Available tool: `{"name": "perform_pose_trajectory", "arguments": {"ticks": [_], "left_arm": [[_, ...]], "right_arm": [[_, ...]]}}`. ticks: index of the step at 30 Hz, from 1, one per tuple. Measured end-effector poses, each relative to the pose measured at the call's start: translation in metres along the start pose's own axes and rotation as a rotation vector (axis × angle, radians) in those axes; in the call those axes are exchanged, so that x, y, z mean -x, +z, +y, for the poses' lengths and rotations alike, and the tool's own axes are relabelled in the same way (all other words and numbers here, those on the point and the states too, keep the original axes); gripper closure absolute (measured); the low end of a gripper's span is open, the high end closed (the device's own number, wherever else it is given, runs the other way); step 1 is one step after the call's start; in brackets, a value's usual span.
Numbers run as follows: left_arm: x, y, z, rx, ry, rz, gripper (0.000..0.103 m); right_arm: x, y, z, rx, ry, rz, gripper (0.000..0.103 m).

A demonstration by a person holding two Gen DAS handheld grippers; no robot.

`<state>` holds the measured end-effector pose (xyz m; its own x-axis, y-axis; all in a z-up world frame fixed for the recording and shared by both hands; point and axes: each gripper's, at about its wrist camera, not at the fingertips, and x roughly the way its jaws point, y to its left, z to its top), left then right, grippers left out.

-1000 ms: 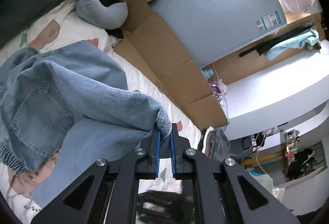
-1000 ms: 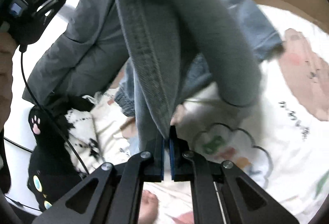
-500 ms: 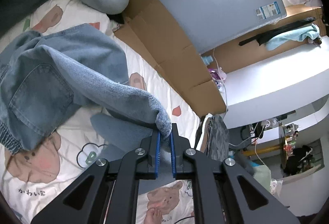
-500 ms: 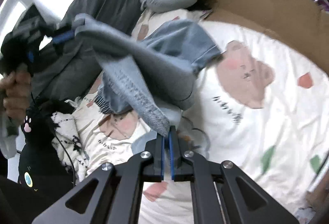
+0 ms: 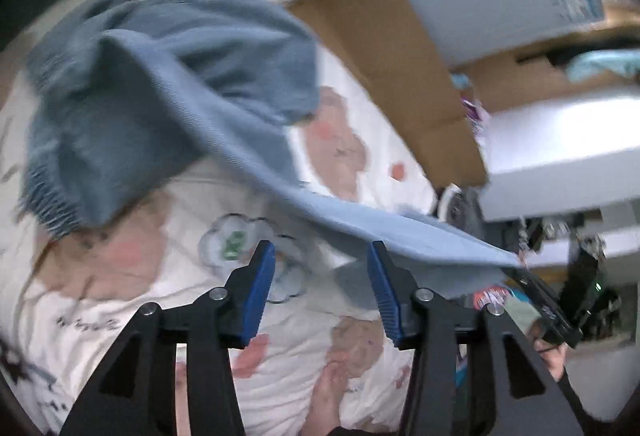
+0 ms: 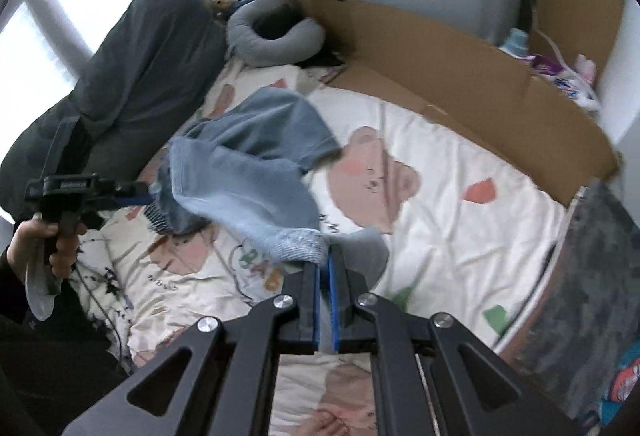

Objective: Fold clothes
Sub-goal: 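Lay the jeans flat on the sheet and open both grippers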

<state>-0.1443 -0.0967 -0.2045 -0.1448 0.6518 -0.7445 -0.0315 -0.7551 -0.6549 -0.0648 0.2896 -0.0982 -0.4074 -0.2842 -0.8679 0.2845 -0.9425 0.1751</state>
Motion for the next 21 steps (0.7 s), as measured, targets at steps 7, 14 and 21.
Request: {"name": "perform_pose_trajectory", "arguments": {"ticks": [7, 14, 21], "left_arm": [[0.038, -0.001, 0.082, 0.163, 0.059, -0.133, 0.055], [0.053, -0.003, 0.129, 0.257, 0.087, -0.205, 0.055], [0.036, -0.018, 0.156, 0.333, 0.09, -0.185, 0.033]], "right_arm": [[0.03, -0.005, -0.036, -0.067, -0.108, -0.01, 0.1], [0.062, -0.005, -0.06, -0.113, -0.188, -0.021, 0.1], [0.092, -0.01, -0.068, -0.129, -0.247, -0.023, 0.1]]}}
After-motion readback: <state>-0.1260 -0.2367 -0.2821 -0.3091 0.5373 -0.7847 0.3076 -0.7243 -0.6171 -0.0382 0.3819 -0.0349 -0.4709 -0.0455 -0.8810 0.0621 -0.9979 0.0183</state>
